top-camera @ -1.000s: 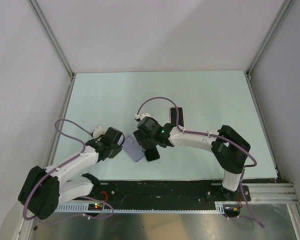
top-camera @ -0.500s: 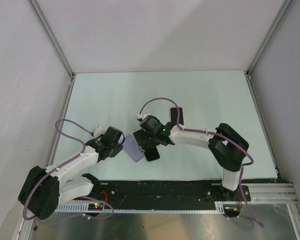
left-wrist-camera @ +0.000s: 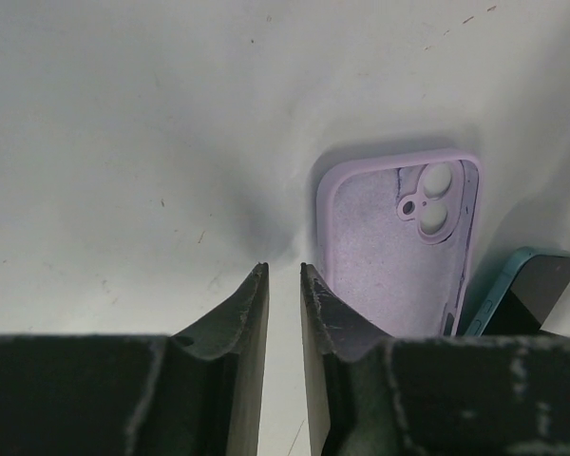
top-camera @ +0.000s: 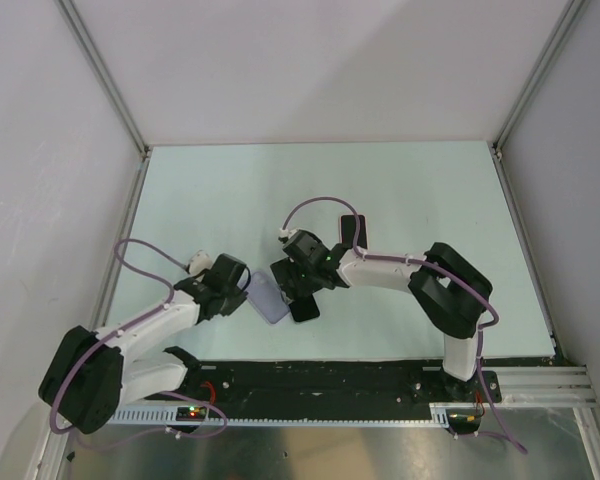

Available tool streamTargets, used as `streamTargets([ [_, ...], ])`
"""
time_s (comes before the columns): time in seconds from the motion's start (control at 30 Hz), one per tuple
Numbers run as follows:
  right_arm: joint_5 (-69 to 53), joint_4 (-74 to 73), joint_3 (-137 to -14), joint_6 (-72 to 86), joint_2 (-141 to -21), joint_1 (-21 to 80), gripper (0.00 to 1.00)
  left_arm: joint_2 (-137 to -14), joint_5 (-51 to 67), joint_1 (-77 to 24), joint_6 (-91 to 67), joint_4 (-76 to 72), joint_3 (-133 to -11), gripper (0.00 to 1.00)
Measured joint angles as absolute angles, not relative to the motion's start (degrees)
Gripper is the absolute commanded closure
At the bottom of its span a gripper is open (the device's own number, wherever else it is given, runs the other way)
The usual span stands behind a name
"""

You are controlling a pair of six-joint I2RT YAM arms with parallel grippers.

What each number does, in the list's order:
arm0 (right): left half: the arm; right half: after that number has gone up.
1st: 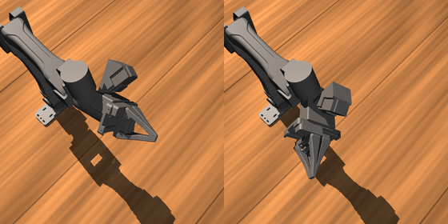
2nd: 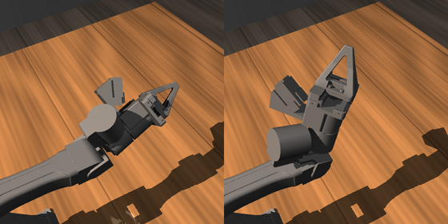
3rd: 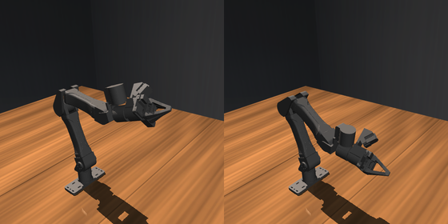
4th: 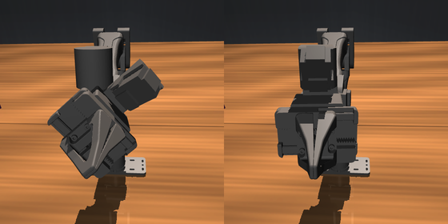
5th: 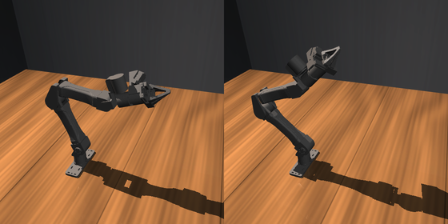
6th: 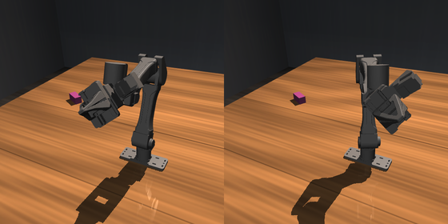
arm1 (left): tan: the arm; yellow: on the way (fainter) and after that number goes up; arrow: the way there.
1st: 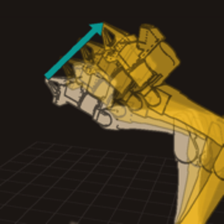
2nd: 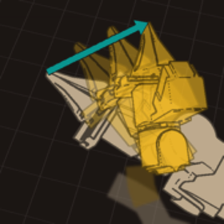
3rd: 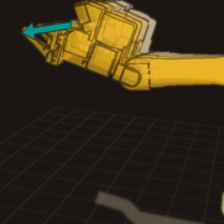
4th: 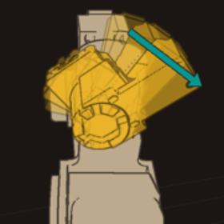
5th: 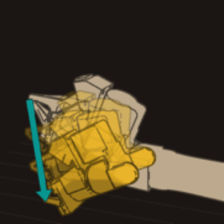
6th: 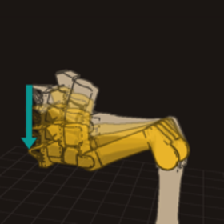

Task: Put the phone into the phone case

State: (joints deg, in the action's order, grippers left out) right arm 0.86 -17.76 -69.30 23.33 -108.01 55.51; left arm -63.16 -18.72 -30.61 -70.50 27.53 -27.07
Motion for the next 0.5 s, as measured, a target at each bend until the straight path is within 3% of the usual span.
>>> streamTargets([
  [0.27,2.85,-17.50,-69.30,23.99,-108.14,56.14,0.20,-65.04,-17.63,-30.61,-70.52,26.15,-27.03,0.77],
  [0.5,3.75,-17.28,-69.30,24.45,-108.20,56.64,0.22,-66.11,-17.47,-30.92,-70.54,23.99,-27.05,0.78],
])
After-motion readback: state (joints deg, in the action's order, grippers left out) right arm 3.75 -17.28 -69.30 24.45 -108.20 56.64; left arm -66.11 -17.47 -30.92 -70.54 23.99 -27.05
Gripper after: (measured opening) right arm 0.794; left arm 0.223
